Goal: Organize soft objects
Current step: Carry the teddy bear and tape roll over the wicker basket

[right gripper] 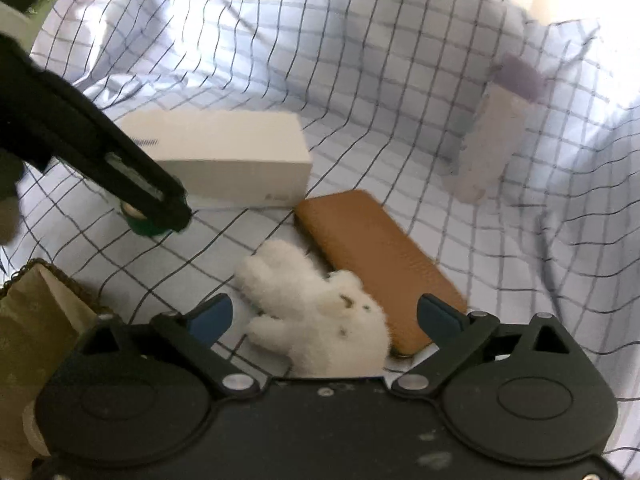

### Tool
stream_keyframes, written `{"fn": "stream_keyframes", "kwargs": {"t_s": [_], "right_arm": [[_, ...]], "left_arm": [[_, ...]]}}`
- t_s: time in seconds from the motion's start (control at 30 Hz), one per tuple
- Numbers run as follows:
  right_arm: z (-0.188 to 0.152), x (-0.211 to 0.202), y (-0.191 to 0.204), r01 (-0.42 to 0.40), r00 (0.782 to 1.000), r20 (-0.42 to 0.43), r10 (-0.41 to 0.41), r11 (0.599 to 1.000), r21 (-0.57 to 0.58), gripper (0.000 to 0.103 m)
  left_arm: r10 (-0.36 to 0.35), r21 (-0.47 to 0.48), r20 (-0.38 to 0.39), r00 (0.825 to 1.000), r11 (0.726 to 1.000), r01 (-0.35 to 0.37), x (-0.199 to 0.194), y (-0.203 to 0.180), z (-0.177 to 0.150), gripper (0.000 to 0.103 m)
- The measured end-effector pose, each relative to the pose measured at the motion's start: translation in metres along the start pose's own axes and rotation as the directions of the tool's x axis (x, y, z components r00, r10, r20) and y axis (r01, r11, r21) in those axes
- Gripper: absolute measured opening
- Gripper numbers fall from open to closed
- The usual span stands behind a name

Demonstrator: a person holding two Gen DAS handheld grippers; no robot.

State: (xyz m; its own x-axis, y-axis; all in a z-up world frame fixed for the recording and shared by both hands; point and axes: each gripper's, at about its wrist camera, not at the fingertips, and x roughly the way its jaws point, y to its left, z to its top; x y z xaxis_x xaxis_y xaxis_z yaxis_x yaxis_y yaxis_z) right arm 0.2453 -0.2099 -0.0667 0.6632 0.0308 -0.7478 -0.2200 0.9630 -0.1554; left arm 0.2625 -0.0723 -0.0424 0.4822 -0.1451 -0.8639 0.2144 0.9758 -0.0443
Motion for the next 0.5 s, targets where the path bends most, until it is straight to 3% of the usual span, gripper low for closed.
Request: {"fn": "stream_keyframes", "kwargs": {"t_s": [0.1, 0.23, 0.3, 0.37, 0.5], "right_arm": [[0.003, 0.008, 0.002, 0.003, 0.999, -0.04, -0.003, 1.0, -0.005, 0.095], [0.003, 0.019, 0.0, -0.003, 0.993, -0.118, 0.004, 1.0, 0.008, 0.075], [0.002, 0.019, -0.001, -0.007, 0.992, -0.122, 0.009, 1.0, 0.013, 0.073], [0.002, 0.017, -0.002, -0.018, 0.991, -0.13, 0.022, 0.999, 0.03, 0.064], [0.003, 0.01, -0.004, -0.028, 0.99, -0.132, 0.041, 0.995, 0.1, 0.058]], "left_arm": [[0.001, -0.002, 0.009, 1.0, 1.0, -0.001, -0.006, 0.005, -0.004, 0.047], [-0.009, -0.008, 0.015, 1.0, 1.0, 0.009, -0.014, 0.011, -0.011, 0.047], [-0.015, -0.011, 0.017, 1.0, 1.0, 0.015, -0.018, 0.014, -0.014, 0.047], [-0.016, -0.014, 0.021, 1.0, 1.0, 0.016, -0.022, 0.015, -0.018, 0.047], [-0.021, -0.018, 0.031, 0.999, 1.0, 0.022, -0.03, 0.015, -0.025, 0.047]]}}
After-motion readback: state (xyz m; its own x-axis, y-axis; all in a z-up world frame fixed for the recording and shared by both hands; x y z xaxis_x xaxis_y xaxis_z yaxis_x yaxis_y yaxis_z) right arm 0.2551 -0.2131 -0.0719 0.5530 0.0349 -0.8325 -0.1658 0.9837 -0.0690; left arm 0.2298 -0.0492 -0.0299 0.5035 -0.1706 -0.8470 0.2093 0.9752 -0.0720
